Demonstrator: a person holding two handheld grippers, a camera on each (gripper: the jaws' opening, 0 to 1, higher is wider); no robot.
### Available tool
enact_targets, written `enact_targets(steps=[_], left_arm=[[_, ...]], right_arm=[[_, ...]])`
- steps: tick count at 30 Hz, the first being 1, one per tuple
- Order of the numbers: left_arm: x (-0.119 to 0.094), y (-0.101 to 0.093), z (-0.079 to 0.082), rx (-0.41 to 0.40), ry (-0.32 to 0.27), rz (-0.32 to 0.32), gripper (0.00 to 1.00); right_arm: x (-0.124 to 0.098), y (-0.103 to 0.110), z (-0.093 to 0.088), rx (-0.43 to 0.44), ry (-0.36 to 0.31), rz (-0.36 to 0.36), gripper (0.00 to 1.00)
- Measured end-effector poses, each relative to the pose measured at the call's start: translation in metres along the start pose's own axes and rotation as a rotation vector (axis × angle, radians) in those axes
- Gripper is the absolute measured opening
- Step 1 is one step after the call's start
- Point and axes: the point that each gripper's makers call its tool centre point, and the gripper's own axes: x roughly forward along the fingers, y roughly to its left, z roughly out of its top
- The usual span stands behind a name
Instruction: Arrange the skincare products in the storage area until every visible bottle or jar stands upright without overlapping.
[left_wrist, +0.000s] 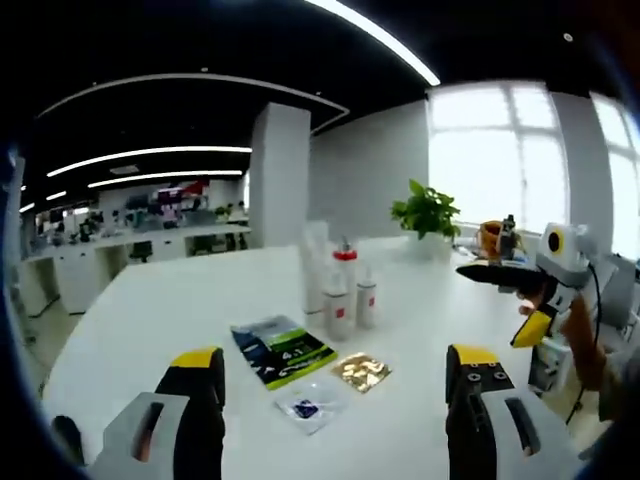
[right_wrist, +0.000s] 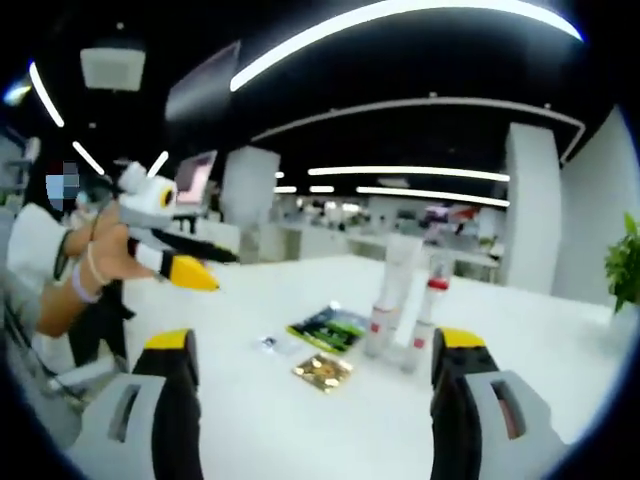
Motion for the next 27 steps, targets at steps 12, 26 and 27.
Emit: enact_targets(steps=[12,26,27], left_arm=[[-0.077,0.01,0.013,0.055,0.011,-0.014,1.0],[-0.111,0.057,-0.01,-0.042,-0.073,0.114,1.0],[-0.112,0.057,-0.012,-0.047,-0.073,0.115,1.0]], right_arm=[[-0.048,0.004,0.019,0.043,0.017,0.013,0.94],[-0.066,-0.031,-0.016,0.055,0.083,-0.091,0.96],[-0.067,-0.033,-0.019,0.064,0.087,-0.097,0.96]])
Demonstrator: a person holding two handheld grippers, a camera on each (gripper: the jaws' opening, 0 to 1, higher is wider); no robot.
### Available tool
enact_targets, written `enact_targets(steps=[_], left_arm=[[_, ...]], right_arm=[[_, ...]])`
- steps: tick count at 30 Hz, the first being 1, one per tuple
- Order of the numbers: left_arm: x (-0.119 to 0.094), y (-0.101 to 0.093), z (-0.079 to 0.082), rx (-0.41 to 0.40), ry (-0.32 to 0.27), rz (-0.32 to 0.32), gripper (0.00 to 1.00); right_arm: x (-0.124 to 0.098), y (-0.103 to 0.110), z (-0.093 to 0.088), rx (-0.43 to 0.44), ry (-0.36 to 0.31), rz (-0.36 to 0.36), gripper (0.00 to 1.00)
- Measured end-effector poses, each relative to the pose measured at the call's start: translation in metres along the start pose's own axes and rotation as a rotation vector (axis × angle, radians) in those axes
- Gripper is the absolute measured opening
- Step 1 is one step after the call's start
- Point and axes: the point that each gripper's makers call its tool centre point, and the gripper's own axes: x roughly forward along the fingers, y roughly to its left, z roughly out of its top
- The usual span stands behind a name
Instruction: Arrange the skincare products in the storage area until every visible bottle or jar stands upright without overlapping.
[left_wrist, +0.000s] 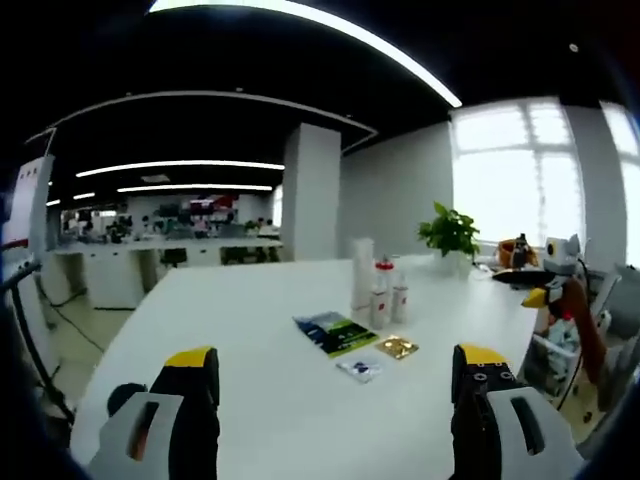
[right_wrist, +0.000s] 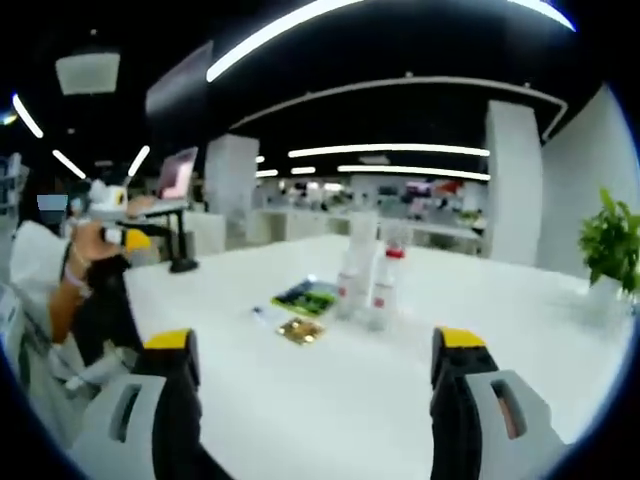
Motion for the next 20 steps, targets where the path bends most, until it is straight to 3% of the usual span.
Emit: enact_targets(steps=[8,20], left_arm=[[-0.005,-0.005,-0.025,-0.008,0.04,-0.022,1.0],[-0.005,-0.011,-0.028,-0.027,0.024,-0.038,0.99]], right_arm=[[-0.007,-0.001,-0.01,0.032,-0.008,-0.01,0.97],[-0.012,0.001,-0.006,0.022,-0.031,-0.026,0.98]])
